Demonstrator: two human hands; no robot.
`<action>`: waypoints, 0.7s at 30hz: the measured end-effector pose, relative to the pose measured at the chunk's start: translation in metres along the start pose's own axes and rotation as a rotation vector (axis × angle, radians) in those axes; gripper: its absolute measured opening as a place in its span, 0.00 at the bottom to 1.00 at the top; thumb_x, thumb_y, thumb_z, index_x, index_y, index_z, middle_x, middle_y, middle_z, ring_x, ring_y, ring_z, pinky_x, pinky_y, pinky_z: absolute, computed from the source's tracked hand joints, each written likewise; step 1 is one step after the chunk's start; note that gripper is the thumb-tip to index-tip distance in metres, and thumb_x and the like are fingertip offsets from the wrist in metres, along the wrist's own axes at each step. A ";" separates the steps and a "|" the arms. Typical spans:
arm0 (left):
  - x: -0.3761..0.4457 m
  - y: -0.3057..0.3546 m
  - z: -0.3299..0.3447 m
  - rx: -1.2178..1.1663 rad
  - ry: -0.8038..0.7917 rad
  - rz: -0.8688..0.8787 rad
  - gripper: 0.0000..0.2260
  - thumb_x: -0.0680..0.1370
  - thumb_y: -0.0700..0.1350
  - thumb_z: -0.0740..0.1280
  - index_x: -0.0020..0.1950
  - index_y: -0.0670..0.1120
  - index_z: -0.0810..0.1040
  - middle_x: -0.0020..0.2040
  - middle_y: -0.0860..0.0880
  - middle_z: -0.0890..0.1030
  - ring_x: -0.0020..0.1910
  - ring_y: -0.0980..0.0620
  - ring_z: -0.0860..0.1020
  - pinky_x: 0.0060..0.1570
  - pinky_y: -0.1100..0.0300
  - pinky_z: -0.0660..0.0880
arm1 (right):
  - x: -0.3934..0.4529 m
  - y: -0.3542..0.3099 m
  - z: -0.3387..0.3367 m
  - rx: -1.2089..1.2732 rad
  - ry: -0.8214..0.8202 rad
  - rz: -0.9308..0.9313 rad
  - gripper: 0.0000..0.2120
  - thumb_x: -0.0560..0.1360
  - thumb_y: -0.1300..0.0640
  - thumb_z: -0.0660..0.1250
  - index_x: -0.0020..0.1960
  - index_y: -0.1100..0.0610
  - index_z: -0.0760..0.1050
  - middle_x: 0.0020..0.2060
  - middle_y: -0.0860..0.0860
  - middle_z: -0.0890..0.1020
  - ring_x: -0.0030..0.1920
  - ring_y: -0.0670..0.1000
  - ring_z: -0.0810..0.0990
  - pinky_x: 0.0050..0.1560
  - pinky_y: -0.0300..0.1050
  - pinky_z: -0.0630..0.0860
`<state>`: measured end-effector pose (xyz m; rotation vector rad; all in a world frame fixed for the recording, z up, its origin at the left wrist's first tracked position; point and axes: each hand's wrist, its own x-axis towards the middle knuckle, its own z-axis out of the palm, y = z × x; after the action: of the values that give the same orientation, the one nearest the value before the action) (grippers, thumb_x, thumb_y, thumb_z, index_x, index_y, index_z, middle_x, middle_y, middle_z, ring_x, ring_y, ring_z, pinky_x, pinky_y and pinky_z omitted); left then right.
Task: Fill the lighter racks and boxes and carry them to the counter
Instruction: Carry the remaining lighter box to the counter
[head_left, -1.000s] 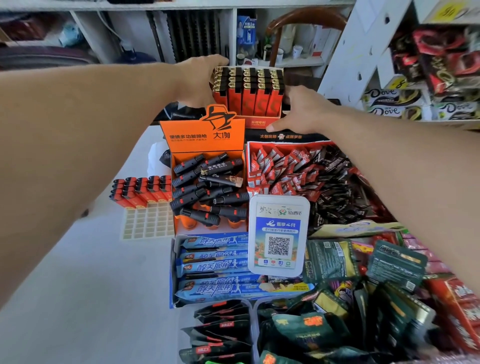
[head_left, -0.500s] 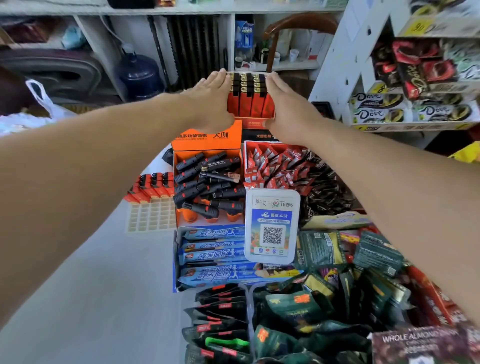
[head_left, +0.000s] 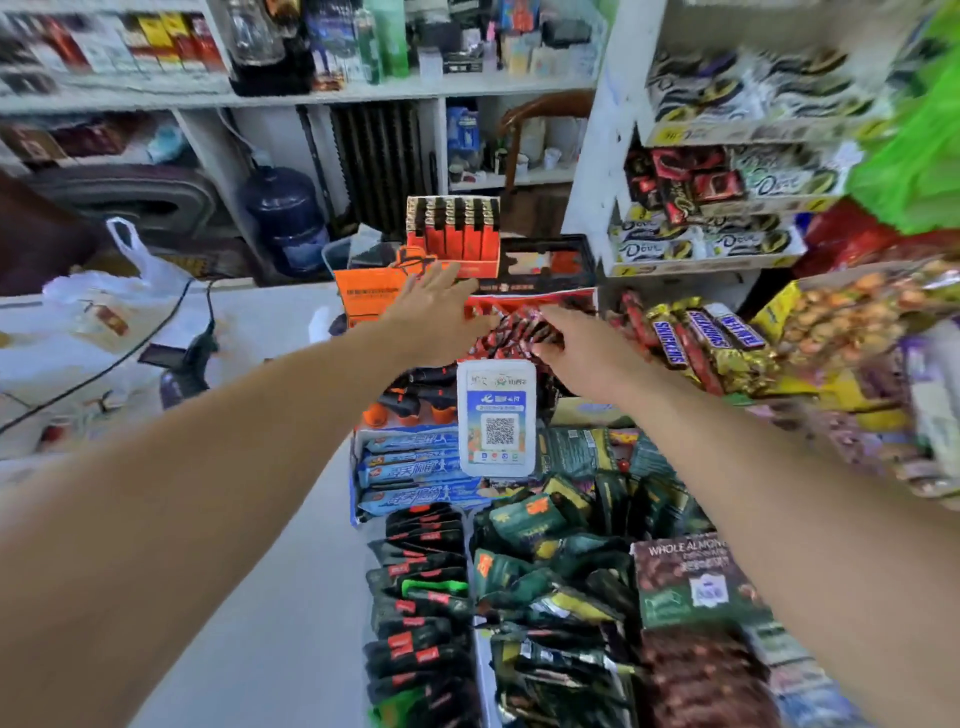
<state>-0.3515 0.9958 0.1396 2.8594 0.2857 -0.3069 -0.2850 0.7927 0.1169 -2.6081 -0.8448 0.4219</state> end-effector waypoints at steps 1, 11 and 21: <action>-0.008 0.008 0.003 -0.010 -0.018 0.026 0.33 0.83 0.64 0.54 0.83 0.48 0.54 0.84 0.44 0.46 0.83 0.44 0.44 0.80 0.45 0.43 | -0.019 0.003 0.002 0.023 0.008 0.035 0.28 0.84 0.50 0.61 0.81 0.53 0.57 0.79 0.49 0.61 0.76 0.53 0.64 0.74 0.46 0.60; -0.060 0.150 0.048 -0.036 -0.142 0.468 0.31 0.83 0.60 0.61 0.81 0.45 0.61 0.80 0.42 0.63 0.77 0.41 0.64 0.74 0.48 0.63 | -0.246 0.069 0.007 0.174 0.166 0.490 0.28 0.83 0.46 0.60 0.80 0.48 0.57 0.76 0.51 0.67 0.70 0.56 0.73 0.66 0.51 0.72; -0.156 0.341 0.145 0.151 -0.364 0.901 0.32 0.82 0.64 0.59 0.82 0.49 0.60 0.82 0.45 0.60 0.80 0.44 0.59 0.76 0.48 0.59 | -0.464 0.128 0.081 0.347 0.307 1.000 0.24 0.81 0.49 0.64 0.76 0.51 0.67 0.68 0.52 0.77 0.67 0.56 0.76 0.58 0.44 0.71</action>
<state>-0.4532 0.6076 0.1154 2.6523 -1.0862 -0.6415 -0.6125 0.4338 0.0680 -2.4700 0.6309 0.3458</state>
